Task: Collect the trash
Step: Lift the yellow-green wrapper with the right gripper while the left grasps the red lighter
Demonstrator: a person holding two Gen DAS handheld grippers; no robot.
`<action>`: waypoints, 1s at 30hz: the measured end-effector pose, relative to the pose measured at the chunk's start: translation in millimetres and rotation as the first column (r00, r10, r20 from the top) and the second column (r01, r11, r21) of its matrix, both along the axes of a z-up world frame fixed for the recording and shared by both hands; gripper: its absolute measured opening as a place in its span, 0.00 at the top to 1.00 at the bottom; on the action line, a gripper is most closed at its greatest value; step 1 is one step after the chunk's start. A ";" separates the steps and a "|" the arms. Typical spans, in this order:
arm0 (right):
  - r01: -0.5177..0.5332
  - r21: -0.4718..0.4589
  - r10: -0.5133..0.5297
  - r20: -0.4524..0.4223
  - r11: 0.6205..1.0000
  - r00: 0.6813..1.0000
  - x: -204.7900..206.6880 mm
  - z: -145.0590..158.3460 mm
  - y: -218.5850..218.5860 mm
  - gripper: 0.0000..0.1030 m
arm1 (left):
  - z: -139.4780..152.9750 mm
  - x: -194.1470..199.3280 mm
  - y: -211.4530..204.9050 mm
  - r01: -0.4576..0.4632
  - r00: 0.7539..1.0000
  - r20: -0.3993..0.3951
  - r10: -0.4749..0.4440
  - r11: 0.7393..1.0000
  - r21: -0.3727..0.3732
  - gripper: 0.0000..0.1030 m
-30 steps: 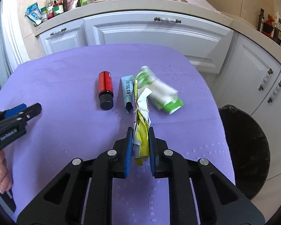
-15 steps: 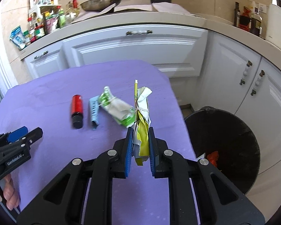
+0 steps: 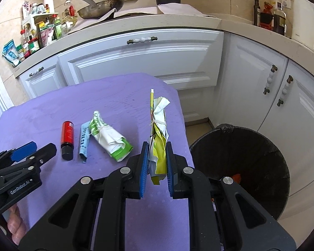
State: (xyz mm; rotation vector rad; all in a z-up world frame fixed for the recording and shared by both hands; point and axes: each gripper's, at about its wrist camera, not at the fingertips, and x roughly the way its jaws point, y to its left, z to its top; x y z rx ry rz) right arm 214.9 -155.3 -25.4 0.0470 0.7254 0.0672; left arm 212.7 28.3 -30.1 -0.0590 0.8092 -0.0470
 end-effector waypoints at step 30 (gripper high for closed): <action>-0.012 0.026 0.013 -0.023 1.000 1.000 4.3 -9.5 1.6 0.85 | -17.9 28.7 -2.2 0.065 0.996 -0.056 -0.065 0.998 -0.006 0.76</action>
